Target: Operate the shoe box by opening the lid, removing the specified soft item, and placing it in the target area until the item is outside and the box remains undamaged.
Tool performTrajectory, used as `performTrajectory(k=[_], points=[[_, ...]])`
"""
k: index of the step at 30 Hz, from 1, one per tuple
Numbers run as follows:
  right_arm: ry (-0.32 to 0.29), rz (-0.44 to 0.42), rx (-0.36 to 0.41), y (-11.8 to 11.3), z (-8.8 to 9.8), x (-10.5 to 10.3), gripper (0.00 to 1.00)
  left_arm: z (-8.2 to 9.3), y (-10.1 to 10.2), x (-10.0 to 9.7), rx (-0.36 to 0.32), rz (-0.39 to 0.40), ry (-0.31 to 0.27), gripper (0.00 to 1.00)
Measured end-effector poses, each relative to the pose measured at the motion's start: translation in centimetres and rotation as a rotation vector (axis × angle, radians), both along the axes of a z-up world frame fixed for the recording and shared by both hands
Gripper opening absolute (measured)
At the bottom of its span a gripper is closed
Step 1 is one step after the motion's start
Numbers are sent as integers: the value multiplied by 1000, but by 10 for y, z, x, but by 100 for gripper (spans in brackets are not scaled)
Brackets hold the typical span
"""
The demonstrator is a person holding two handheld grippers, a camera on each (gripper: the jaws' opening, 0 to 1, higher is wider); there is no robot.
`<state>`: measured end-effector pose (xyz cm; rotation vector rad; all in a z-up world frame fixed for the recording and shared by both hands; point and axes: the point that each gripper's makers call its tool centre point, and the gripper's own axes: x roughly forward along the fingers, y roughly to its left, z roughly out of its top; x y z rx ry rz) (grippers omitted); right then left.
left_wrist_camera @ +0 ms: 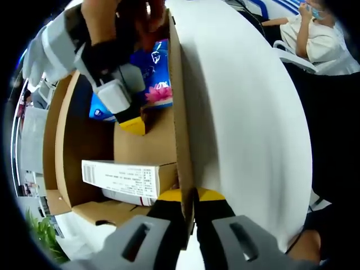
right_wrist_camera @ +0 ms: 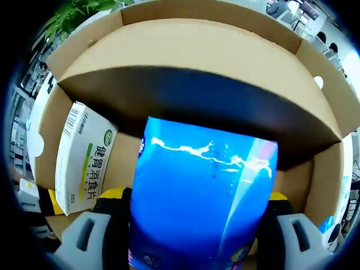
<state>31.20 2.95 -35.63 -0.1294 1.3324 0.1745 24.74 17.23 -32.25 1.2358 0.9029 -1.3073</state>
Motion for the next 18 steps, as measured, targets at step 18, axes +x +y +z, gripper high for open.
performTrajectory(k=[18], points=[[-53,-14,-9,1,5,4,86,0,2,-7,-8,-1,0,4]])
